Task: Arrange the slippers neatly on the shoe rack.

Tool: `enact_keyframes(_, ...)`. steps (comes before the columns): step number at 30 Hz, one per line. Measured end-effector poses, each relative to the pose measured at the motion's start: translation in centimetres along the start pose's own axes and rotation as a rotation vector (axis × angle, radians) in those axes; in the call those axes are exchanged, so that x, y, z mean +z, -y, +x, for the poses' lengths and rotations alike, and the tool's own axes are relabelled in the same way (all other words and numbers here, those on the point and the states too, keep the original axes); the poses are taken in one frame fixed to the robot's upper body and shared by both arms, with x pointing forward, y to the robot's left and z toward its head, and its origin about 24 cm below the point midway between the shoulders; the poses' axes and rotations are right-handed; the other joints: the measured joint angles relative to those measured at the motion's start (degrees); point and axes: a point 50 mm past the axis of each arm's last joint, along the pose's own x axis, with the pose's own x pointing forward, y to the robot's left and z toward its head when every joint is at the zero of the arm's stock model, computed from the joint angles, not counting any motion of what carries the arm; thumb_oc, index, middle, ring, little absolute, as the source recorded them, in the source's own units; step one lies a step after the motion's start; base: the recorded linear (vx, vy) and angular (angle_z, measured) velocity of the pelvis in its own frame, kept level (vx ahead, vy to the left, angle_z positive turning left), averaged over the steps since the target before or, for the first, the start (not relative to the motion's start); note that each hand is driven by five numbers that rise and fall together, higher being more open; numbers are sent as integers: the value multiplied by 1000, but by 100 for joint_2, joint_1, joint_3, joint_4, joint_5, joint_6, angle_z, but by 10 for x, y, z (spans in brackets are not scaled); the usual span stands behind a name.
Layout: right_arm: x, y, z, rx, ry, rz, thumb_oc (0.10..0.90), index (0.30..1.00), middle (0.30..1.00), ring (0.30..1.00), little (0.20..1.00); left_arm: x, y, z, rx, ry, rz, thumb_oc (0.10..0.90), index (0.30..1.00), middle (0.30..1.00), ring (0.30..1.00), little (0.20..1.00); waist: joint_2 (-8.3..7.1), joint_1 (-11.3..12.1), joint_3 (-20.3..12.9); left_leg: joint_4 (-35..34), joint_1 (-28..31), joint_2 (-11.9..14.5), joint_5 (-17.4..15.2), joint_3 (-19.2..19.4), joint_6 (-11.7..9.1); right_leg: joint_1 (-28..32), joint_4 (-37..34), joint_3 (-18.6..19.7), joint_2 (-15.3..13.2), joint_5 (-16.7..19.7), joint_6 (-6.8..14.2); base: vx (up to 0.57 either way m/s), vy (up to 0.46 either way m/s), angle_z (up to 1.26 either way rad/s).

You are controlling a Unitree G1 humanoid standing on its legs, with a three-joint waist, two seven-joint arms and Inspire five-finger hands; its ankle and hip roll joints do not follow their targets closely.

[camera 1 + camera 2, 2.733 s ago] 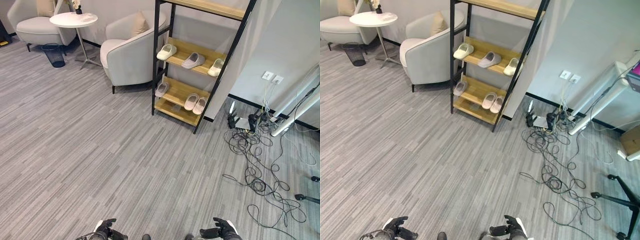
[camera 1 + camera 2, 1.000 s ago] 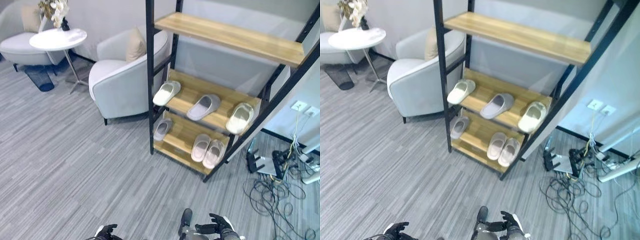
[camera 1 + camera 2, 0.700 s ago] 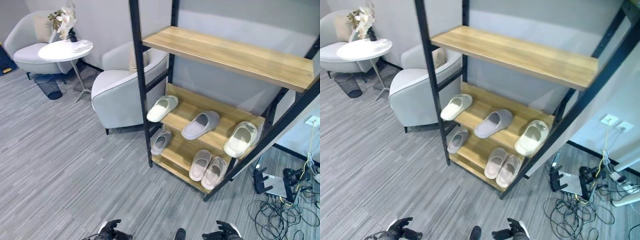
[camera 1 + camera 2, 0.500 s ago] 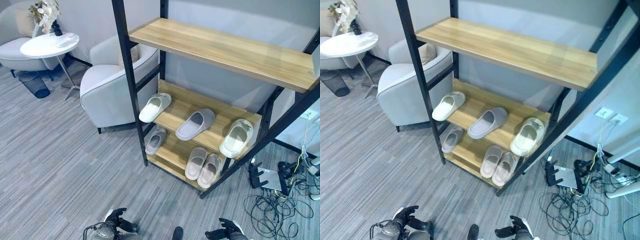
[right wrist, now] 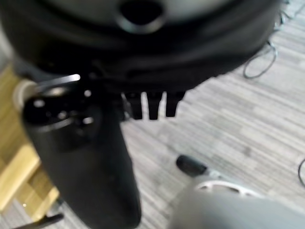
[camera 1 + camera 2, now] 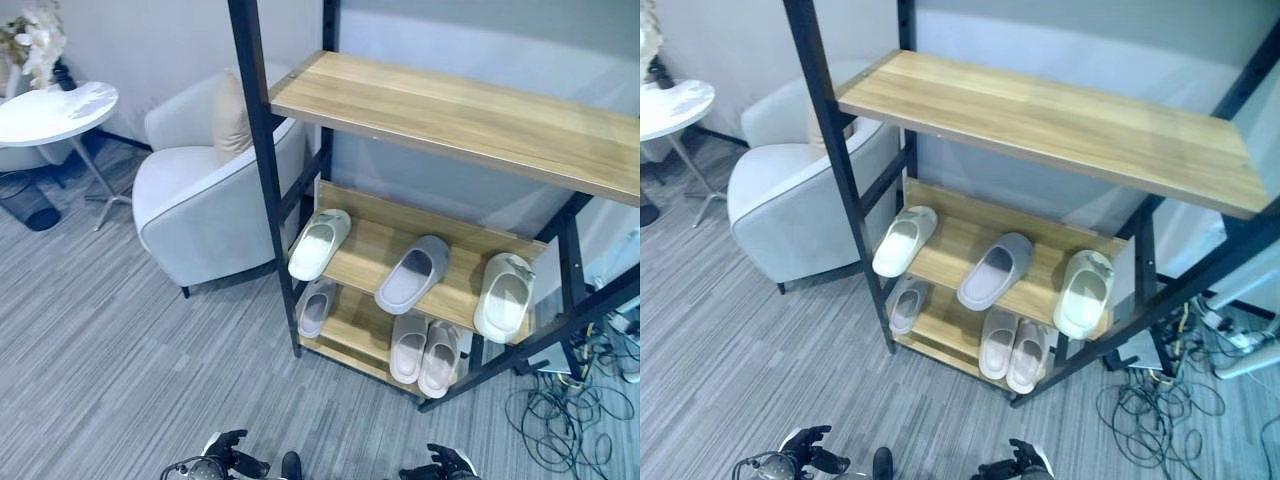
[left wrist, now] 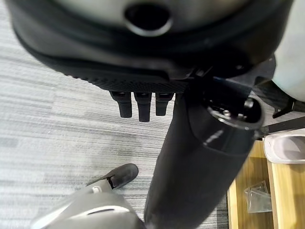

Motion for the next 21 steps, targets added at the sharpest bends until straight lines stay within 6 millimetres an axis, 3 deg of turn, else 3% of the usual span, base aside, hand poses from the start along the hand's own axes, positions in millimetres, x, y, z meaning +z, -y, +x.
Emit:
enact_keyframes(2, 7, 0, 1, 1, 21, 0, 800, 900, 900, 900, 900, 2, -2, 1, 1, 6, 16, 800, 900, 900, 900, 900, -23, -14, 15, 2, -4, -14, -30, 132, 45, -264, 332, 1, -62, 9, 1, 11, 237, -57)
enact_keyframes(3, 14, -4, 2, 13, 42, -16, 800, 900, 900, 900, 900, 1, -4, 0, 6, 3, 18, 800, 900, 900, 900, 900, -20, 29, 29, 0, 47, -15, -63, 394, 97, -561, 660, -164, -98, 170, 32, 56, 179, -80)
enact_keyframes(6, 9, -13, -1, 44, 34, -10, 800, 900, 900, 900, 900, -4, -12, -1, 26, -8, 19, 800, 900, 900, 900, 900, -79, 25, 34, -32, 104, -43, -233, 489, 127, -628, 784, -554, -35, -75, 285, 64, 53, -33)
enact_keyframes(9, 7, -14, -1, 54, 28, -9, 800, 900, 900, 900, 900, -16, -15, -3, 35, -39, 15, 800, 900, 900, 900, 900, -143, 80, 21, -34, 120, -94, -272, 654, 150, -818, 763, -716, 221, -373, 234, 81, 25, -31)
enact_keyframes(10, 7, -13, -1, 52, 29, -5, 800, 900, 900, 900, 900, -20, -15, -4, 33, -53, 13, 800, 900, 900, 900, 900, -133, 42, 27, -33, 106, -108, -271, 647, 147, -853, 735, -810, 292, -428, 178, 91, -5, -1)
enact_keyframes(13, 5, -13, -1, 50, 23, 0, 800, 900, 900, 900, 900, -25, -12, -5, 26, -62, 13, 800, 900, 900, 900, 900, -103, 51, -20, -6, 99, -112, -234, 570, 93, -762, 490, -518, 475, -403, -69, 77, -26, 14)
enact_keyframes(16, -1, -6, -1, 32, 11, -6, 800, 900, 900, 900, 900, -24, -4, -5, 6, -57, 12, 800, 900, 900, 900, 900, 56, 20, -24, 93, 32, -93, -200, 357, 0, -553, 158, -670, 541, -294, -275, 2, -8, 31)
enact_keyframes(19, -2, -1, -1, 23, 9, -6, 800, 900, 900, 900, 900, -14, -6, -3, 12, -29, 19, 800, 900, 900, 900, 900, 57, 62, 10, 935, -408, -68, -358, 230, -312, -514, 14, -645, 506, -331, -443, 9, 30, 15)
enact_keyframes(20, 1, 3, 0, 12, 15, -6, 800, 900, 900, 900, 900, -11, -7, -2, 12, -24, 29, 800, 900, 900, 900, 900, 19, 152, 52, 1843, -788, -113, -455, -155, -363, -364, -205, -453, 447, -200, -636, 69, 74, -41)
enact_keyframes(21, 2, 5, 0, 6, 21, -5, 800, 900, 900, 900, 900, -15, -4, -3, 5, -34, 28, 800, 900, 900, 900, 900, 39, 172, 38, 1864, -835, -86, -543, -279, -396, -257, -307, -418, 474, -115, -666, 88, 90, -52)
